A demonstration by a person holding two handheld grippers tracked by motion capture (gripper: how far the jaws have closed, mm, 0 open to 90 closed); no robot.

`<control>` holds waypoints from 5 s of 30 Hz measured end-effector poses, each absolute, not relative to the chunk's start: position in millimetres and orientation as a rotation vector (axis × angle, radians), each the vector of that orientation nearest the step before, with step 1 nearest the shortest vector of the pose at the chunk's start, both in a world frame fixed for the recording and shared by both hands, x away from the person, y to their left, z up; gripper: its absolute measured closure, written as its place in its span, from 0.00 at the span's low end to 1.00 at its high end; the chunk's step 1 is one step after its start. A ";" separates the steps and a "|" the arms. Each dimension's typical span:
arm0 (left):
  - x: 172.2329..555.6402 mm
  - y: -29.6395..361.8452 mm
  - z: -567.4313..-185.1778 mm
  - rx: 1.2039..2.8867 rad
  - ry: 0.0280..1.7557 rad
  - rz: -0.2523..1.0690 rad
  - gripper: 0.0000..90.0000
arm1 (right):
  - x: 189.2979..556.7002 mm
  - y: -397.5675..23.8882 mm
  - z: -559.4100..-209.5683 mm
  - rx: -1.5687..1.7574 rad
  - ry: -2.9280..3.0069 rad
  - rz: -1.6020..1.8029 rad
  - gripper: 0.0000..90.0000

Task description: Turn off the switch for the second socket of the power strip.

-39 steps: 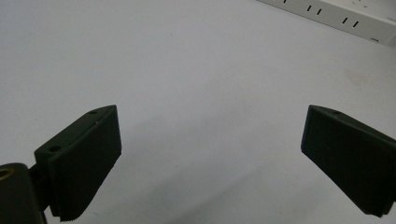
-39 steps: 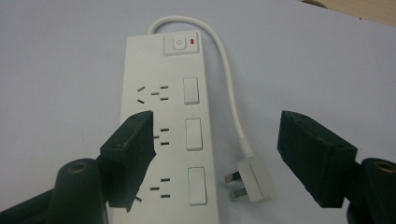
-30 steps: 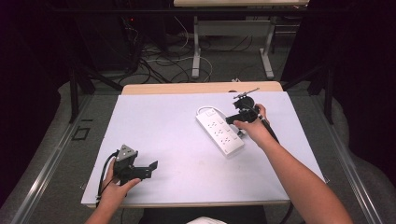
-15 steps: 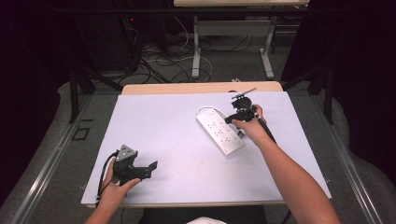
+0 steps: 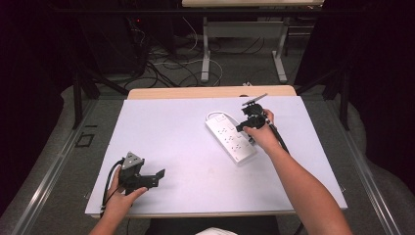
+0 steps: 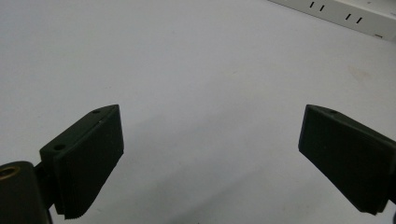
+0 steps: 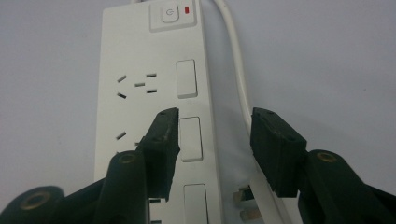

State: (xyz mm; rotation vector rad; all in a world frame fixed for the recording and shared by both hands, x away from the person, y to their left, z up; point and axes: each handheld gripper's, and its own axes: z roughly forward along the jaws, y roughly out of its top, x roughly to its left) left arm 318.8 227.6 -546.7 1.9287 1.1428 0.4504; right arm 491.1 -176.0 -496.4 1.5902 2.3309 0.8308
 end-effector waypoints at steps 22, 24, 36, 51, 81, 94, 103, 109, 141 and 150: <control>318.2 228.9 -547.4 1.931 1.150 0.452 0.08 | 493.3 -163.6 -511.7 1.595 2.381 0.736 0.95; 318.2 229.0 -547.4 1.931 1.150 0.453 0.08 | 493.7 -162.7 -512.0 1.605 2.374 0.732 0.99; 317.8 229.5 -547.0 1.933 1.154 0.440 0.08 | 492.8 -164.4 -511.4 1.625 2.384 0.729 1.00; 317.4 227.8 -547.6 1.929 1.154 0.450 0.08 | 489.0 -167.4 -513.9 1.623 2.374 0.785 1.00; 317.8 228.5 -548.0 1.933 1.151 0.457 0.08 | 485.7 -172.2 -516.5 1.668 2.338 0.840 0.99; 317.9 227.6 -548.8 1.949 1.155 0.453 0.08 | 485.4 -180.2 -509.6 1.659 2.333 0.884 0.96; 317.9 227.2 -549.0 1.941 1.159 0.453 0.09 | 486.4 -182.6 -506.6 1.651 2.311 0.887 0.94; 317.8 227.3 -549.1 1.934 1.161 0.456 0.09 | 487.1 -182.7 -507.9 1.635 2.307 0.895 0.93; 318.0 228.7 -548.9 1.939 1.155 0.464 0.09 | 495.5 -173.1 -517.8 1.652 2.309 0.884 0.93; 318.1 228.5 -549.1 1.929 1.158 0.462 0.09 | 495.0 -175.2 -513.7 1.619 2.289 0.918 0.93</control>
